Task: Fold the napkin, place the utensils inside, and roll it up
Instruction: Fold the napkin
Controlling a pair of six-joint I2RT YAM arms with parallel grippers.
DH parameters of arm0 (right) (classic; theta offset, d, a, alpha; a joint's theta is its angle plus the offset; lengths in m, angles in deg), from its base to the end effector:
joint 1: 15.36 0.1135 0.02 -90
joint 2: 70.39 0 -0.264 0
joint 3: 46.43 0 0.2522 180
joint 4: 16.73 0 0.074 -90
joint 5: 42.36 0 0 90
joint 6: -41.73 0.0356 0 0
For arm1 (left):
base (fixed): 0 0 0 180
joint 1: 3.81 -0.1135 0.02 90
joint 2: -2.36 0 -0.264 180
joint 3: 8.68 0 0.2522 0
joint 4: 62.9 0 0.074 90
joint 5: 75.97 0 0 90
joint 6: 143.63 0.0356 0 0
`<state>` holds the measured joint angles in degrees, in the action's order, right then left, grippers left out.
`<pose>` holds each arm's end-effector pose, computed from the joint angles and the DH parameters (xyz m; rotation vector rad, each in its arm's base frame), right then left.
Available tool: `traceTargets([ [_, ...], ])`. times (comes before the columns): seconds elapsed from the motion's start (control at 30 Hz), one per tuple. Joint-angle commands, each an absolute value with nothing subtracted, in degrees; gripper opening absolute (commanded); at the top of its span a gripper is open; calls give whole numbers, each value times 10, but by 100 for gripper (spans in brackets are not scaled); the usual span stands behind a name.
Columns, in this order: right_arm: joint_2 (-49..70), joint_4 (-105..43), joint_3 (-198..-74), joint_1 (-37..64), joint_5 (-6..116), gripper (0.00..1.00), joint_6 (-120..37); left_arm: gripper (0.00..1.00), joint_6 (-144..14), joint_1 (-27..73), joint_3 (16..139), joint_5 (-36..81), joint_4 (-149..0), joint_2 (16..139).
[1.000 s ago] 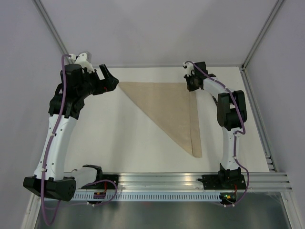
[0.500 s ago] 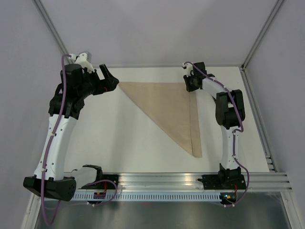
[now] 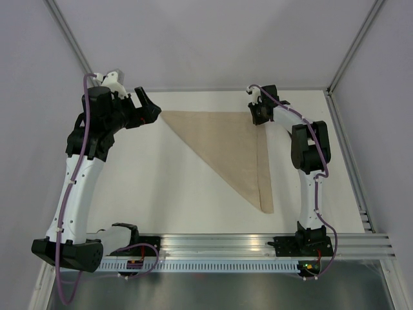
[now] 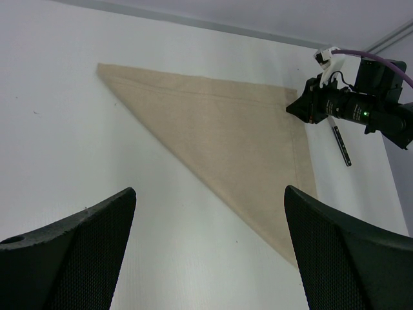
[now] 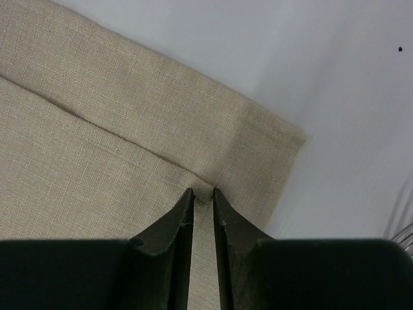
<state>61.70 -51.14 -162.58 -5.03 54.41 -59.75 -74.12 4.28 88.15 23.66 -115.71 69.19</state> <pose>0.5002 0.0954 0.1560 -0.5138 2.3913 0.1358 0.2319 -0.0390 0.4400 -0.1044 1.9929 -0.4894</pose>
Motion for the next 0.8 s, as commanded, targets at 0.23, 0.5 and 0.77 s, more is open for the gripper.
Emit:
traceTargets([
  [0.23,623,-522,-1647,-52,538,11,-601,99,-739,41,881,252,-1145,692],
  [0.5,611,-527,-1646,-52,544,4,-597,99,-738,41,880,252,-1145,692],
  [0.77,576,-530,-1635,-51,558,2,-590,99,-738,41,881,252,-1145,693],
])
